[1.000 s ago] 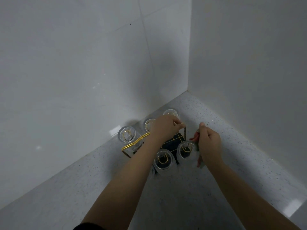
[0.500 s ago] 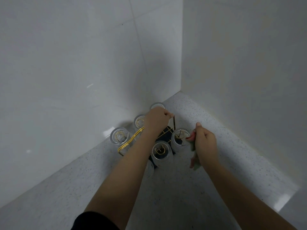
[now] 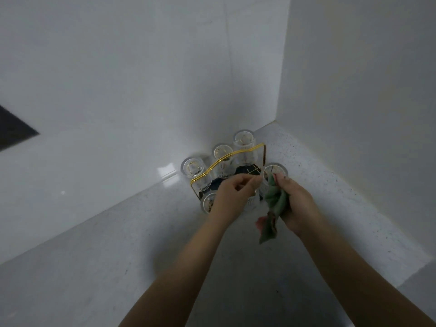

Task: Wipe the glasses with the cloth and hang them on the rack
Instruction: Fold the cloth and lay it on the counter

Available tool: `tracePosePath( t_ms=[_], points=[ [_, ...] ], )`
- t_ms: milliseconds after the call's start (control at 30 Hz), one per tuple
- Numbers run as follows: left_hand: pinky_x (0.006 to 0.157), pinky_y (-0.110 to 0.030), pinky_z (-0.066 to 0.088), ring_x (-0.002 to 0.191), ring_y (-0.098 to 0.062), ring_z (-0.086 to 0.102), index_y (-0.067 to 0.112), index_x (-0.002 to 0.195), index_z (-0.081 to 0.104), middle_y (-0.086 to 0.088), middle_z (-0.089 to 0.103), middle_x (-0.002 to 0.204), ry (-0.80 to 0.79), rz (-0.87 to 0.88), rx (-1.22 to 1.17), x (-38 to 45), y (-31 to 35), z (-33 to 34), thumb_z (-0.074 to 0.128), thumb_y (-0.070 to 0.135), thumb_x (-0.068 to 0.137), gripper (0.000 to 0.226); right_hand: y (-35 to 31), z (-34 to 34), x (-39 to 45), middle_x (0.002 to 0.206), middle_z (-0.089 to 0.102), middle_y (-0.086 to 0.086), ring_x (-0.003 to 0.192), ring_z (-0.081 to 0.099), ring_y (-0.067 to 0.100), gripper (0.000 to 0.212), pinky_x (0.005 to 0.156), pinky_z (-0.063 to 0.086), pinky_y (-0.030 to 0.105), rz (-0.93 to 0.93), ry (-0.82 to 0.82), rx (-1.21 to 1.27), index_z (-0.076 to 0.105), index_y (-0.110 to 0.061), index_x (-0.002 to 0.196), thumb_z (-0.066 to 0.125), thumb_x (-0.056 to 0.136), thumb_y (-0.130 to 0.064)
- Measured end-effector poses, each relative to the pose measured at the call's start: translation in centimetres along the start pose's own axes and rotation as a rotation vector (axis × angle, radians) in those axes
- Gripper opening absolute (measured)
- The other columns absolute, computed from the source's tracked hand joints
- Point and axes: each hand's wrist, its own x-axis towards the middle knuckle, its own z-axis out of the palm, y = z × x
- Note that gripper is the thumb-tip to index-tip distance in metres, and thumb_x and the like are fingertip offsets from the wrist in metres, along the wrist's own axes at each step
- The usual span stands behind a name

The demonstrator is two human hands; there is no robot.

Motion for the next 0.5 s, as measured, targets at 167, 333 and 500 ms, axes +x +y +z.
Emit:
tracePosePath(
  t_ms=[167,333,500],
  points=[
    [0.071,-0.015,0.052,0.071,0.005,0.062,0.022,0.085,0.065,0.011,0.066,0.078,-0.022,-0.12,-0.131,-6.3,-3.0,-2.5,0.069,0.021,0.088,0.005,4.3,3.6,-3.2,0.108,0.061,0.017,0.102,0.061,0.03,0.031,0.073,0.054,0.037,0.082,-0.138,-0.014,0.054,-0.004,0.106,0.057,0.08,-0.022],
    [0.069,-0.018,0.049,0.068,-0.006,0.062,0.017,0.072,0.063,0.01,0.065,0.066,0.161,-0.19,-0.301,-11.6,-6.3,-6.8,0.07,0.015,0.087,0.016,8.6,6.2,-5.4,0.106,0.06,0.018,0.097,0.057,0.034,0.042,0.067,0.054,0.04,0.15,-0.187,-0.181,0.054,0.001,0.104,0.063,0.078,-0.03],
    [0.069,-0.027,0.048,0.068,-0.01,0.06,0.015,0.078,0.063,0.003,0.064,0.071,0.237,-0.217,-0.231,-17.3,-9.8,-11.9,0.067,0.026,0.09,0.017,13.5,9.2,-8.2,0.096,0.065,0.013,0.093,0.061,0.029,0.022,0.079,0.051,0.035,0.118,-0.175,-0.418,0.061,-0.006,0.096,0.054,0.089,-0.025]
  ],
)
